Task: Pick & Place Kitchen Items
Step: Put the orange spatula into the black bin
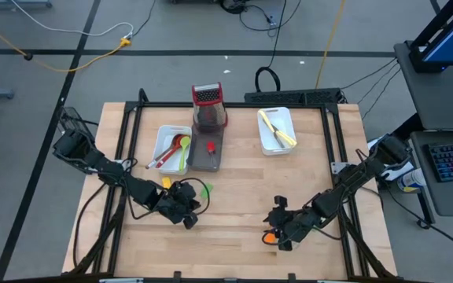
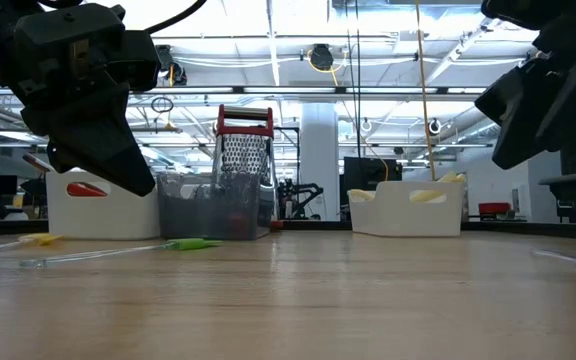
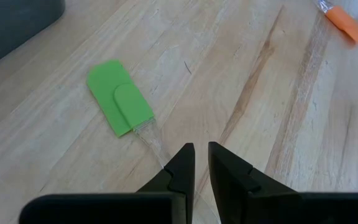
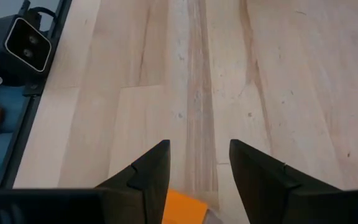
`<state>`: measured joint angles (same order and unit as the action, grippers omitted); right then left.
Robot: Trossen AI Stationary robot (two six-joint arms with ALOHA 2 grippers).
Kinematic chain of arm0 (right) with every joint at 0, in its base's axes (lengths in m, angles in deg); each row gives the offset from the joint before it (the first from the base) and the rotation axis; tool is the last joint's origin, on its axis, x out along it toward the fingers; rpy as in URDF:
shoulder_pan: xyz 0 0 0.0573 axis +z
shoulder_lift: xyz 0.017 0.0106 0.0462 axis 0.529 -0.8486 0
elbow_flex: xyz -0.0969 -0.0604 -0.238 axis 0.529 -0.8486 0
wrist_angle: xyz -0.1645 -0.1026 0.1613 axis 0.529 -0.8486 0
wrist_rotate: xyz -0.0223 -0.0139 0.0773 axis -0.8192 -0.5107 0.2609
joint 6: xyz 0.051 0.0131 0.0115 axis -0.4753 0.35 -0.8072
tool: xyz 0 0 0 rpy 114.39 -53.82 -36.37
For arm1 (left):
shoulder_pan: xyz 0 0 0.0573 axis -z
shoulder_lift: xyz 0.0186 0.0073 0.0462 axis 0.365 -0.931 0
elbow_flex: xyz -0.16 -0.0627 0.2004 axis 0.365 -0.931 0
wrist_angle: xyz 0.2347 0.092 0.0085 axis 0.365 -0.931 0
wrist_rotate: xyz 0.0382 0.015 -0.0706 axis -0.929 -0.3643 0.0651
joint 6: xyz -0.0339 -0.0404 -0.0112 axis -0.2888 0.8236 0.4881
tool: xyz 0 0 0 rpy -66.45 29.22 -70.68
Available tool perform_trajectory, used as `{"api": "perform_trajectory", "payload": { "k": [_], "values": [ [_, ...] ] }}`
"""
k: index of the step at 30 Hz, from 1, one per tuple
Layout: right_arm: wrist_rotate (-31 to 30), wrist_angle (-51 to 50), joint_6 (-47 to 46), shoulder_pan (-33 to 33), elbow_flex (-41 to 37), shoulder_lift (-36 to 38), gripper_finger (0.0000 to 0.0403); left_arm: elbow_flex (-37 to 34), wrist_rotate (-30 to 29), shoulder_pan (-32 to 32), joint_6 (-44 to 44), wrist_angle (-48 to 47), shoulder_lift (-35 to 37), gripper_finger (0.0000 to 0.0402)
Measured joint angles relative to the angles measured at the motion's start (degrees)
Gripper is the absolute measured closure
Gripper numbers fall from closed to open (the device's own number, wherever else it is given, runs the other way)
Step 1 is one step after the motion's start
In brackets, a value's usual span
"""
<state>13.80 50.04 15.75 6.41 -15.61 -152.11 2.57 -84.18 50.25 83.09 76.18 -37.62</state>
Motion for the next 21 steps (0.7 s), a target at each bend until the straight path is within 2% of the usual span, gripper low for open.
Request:
{"api": "perform_trajectory", "payload": {
  "k": [9,21],
  "values": [
    [0.2,0.0,0.2,0.3,0.0,0.0,0.0242,0.0,0.0,0.0,0.0,0.0,0.0,0.0355],
    [1.8,0.0,6.0,1.1,0.0,0.0,0.0242,0.0,0.0,0.0,0.0,0.0,0.0,0.0355]
  ]
}}
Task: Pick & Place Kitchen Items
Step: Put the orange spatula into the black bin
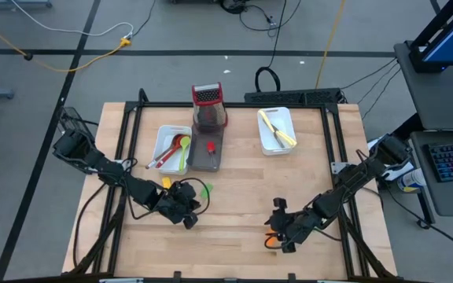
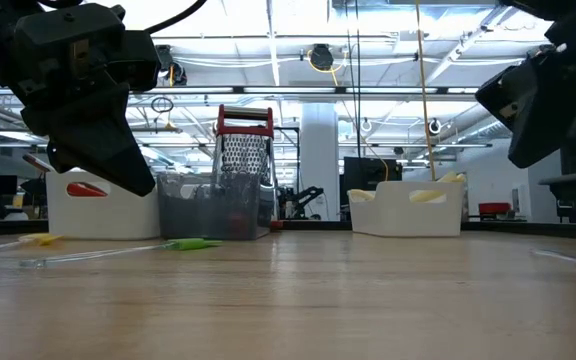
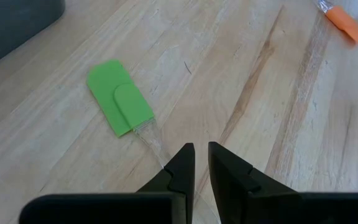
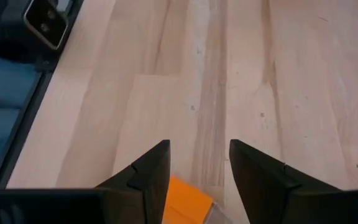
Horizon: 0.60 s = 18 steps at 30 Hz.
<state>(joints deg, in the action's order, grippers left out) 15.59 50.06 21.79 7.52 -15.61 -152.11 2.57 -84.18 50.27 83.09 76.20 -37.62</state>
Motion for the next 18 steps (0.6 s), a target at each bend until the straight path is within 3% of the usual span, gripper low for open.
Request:
{"api": "perform_trajectory", "payload": {
  "k": [9,10,14,16,18],
  "values": [
    [5.8,-0.2,0.2,0.4,0.0,0.0,0.0234,0.0,0.0,0.0,0.0,0.0,0.0,0.0355],
    [6.1,-0.2,1.4,0.5,0.0,0.0,0.0227,0.3,3.2,-0.2,1.4,-1.4,0.1,0.0355],
    [7.5,-0.5,5.6,0.6,-0.1,0.0,0.0198,0.4,25.7,-0.6,6.9,-1.3,0.9,0.0355],
    [7.5,-0.1,7.2,0.6,-1.2,0.0,0.0183,0.4,31.8,-0.4,8.2,0.1,0.9,0.0355],
    [9.0,0.1,9.4,0.5,-3.4,0.0,0.0170,0.5,34.0,-0.2,8.2,2.0,0.9,0.0355]
  ]
}}
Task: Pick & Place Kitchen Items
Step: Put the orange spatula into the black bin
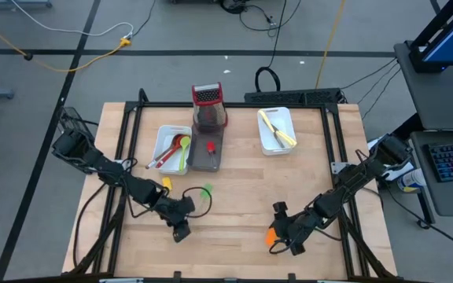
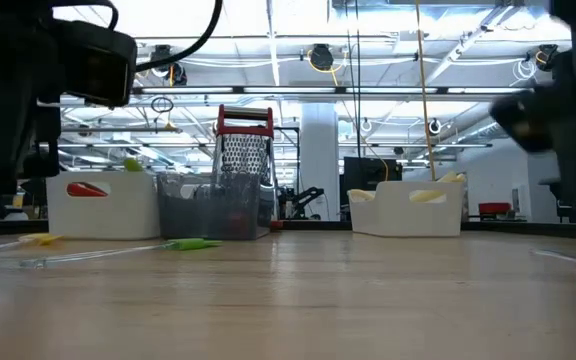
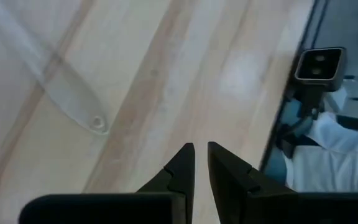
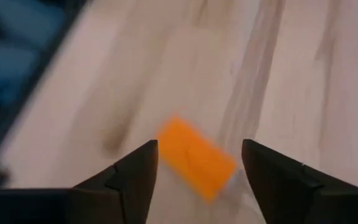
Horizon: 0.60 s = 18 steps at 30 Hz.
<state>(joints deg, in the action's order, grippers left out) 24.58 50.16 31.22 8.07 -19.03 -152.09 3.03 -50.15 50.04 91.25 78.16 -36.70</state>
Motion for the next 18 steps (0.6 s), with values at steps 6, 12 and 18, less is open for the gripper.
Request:
{"api": "perform_trajectory", "payload": {
  "k": [6,12,18],
  "values": [
    [2.9,7.2,7.6,0.1,-7.7,-0.1,0.0157,0.0,-0.5,0.0,0.3,4.4,0.0,0.0355],
    [1.4,14.6,16.2,-1.0,-10.6,0.0,0.0162,0.0,-18.1,0.0,-7.3,10.0,0.0,0.0355],
    [2.9,20.0,26.0,-1.3,-10.6,-0.1,0.0164,0.0,-32.9,-1.0,-33.3,11.3,0.0,0.0355]
  ]
}}
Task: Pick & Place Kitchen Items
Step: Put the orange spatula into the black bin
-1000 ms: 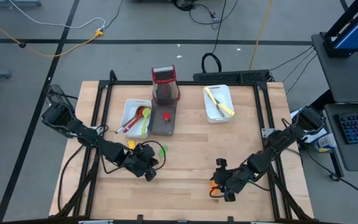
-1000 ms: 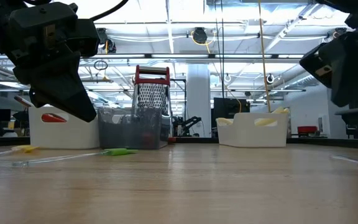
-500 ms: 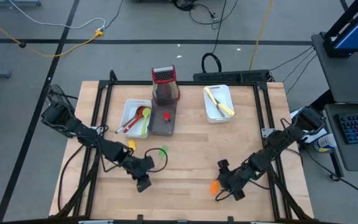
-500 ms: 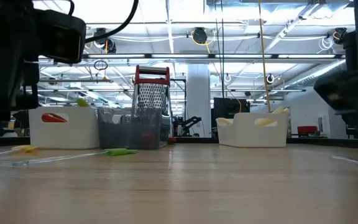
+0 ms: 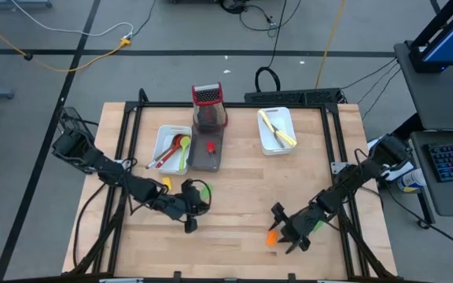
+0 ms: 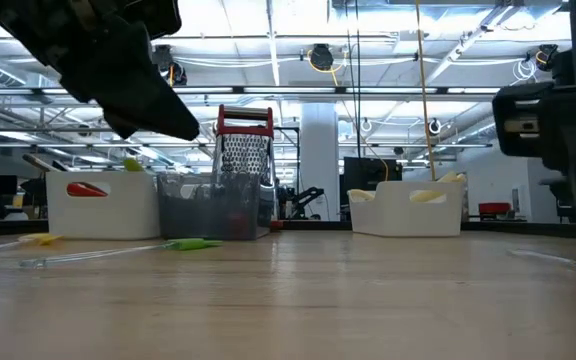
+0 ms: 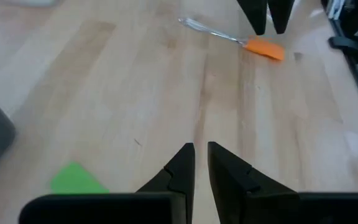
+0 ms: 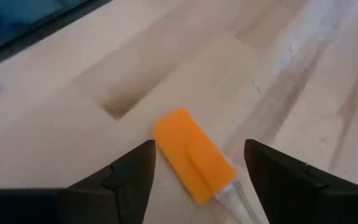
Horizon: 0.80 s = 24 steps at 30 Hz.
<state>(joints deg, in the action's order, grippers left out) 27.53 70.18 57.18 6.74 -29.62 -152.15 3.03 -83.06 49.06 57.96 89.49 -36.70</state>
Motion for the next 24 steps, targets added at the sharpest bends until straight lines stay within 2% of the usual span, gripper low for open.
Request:
{"api": "perform_trajectory", "payload": {
  "k": [7,12,18,24],
  "values": [
    [0.4,0.5,7.3,-1.6,0.0,-1.9,0.0165,0.0,-0.1,-0.8,0.2,0.0,0.0,0.0355],
    [7.2,5.8,7.3,-4.2,0.1,-7.3,0.0165,0.0,-0.1,-1.0,0.2,0.0,0.0,0.0355],
    [8.6,8.8,8.8,-6.8,0.2,-12.5,0.0167,0.0,-0.1,-1.0,0.2,-0.1,0.0,0.0355],
    [16.4,4.7,6.4,-11.6,0.2,-13.9,0.0219,0.0,-0.1,-1.0,0.2,-0.1,0.0,0.0355]
  ]
}}
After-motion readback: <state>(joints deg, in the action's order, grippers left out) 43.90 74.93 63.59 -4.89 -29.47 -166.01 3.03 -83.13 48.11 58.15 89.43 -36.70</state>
